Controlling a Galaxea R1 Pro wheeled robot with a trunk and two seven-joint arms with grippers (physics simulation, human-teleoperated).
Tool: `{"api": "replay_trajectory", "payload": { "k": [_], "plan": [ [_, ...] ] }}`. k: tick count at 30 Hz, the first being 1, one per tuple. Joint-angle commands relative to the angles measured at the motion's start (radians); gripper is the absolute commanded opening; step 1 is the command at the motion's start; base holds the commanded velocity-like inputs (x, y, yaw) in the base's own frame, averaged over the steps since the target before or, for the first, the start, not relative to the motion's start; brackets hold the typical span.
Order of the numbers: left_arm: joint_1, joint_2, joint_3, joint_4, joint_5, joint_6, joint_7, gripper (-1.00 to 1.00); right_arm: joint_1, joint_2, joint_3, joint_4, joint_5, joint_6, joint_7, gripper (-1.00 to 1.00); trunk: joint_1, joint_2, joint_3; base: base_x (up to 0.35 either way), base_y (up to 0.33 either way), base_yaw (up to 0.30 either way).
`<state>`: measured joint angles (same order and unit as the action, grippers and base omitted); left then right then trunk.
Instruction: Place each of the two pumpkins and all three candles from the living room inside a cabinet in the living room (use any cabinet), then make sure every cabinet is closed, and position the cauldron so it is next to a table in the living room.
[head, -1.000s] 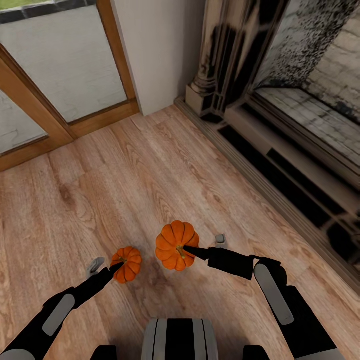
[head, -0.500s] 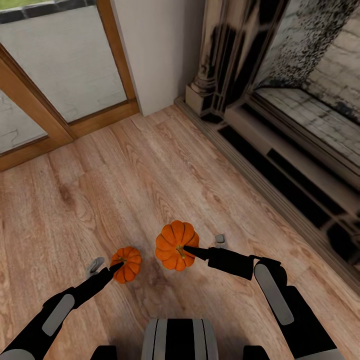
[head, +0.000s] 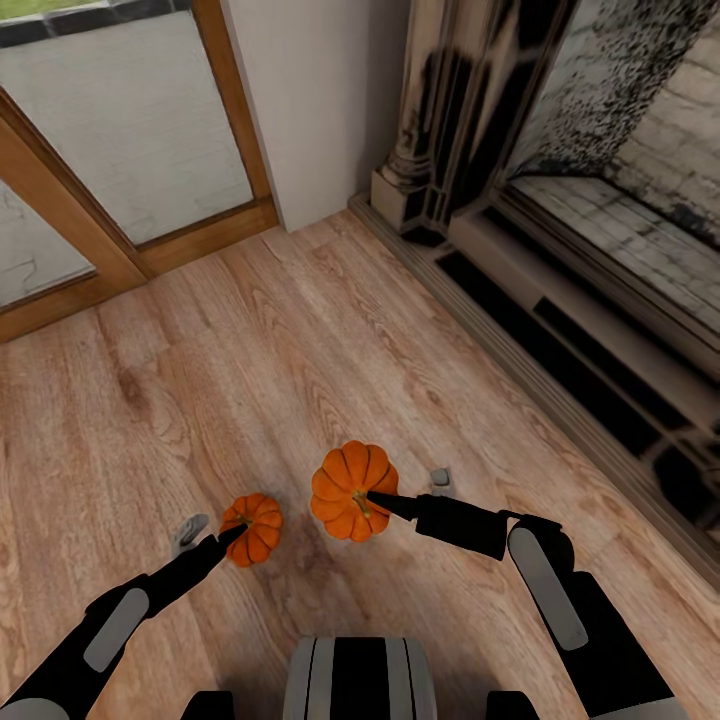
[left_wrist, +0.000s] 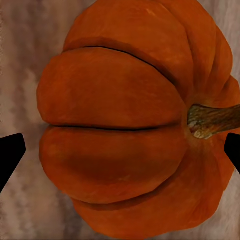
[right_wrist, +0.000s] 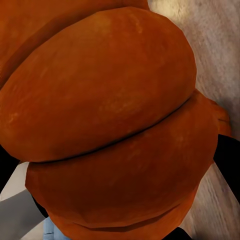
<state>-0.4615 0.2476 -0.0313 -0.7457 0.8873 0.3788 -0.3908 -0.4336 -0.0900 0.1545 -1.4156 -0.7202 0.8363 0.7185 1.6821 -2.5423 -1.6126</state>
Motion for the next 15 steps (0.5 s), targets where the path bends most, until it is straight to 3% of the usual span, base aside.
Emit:
{"api": "replay_trajectory", "payload": {
  "k": [1, 12, 15],
  "plan": [
    [0.000, 0.001, -0.002, 0.001, 0.010, 0.005, 0.001, 1.00, 0.000, 0.000, 0.000, 0.000, -0.005, 0.006, -0.001, -1.00, 0.000, 0.000, -0.001, 0.000, 0.000, 0.000],
    [0.000, -0.004, -0.001, 0.035, 0.009, 0.002, 0.005, 1.00, 0.000, 0.000, 0.000, -0.002, -0.005, 0.006, -0.001, -1.00, 0.000, 0.000, -0.001, 0.000, 0.000, 0.000],
    [0.000, -0.006, -0.001, 0.037, 0.009, 0.002, 0.036, 1.00, 0.000, 0.000, 0.000, -0.002, -0.005, 0.006, -0.001, -1.00, 0.000, 0.000, -0.001, 0.000, 0.000, 0.000]
  ]
}}
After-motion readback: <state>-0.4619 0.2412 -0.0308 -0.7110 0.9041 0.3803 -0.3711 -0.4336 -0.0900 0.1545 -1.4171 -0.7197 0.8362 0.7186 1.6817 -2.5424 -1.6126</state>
